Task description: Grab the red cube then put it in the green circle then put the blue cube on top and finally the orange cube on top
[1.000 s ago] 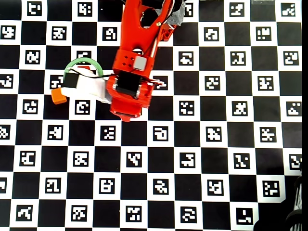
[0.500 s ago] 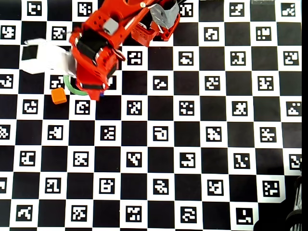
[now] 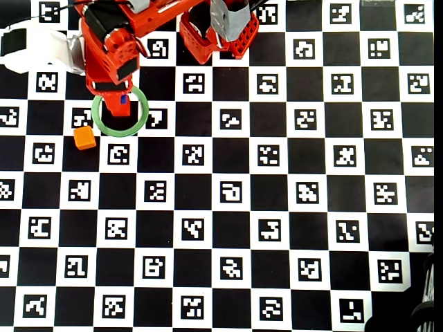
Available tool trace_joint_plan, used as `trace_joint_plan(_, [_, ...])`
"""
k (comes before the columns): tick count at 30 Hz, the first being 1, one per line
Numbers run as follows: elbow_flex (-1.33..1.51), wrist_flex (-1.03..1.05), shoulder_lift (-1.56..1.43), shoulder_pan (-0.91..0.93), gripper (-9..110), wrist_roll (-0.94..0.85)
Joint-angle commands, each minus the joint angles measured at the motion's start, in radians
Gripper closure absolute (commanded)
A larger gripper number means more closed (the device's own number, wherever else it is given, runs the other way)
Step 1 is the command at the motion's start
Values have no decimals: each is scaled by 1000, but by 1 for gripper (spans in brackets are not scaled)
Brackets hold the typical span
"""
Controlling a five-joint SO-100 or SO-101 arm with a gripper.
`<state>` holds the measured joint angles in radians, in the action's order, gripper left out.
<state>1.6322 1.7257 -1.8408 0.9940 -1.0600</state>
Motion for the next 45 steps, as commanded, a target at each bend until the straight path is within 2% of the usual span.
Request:
trace_joint_plan(1, [34, -31, -89, 25, 92, -25])
trace_joint_plan(17, [321, -368, -69, 29, 93, 11])
trace_joint_plan(45, [460, -534, -14, 40, 93, 9])
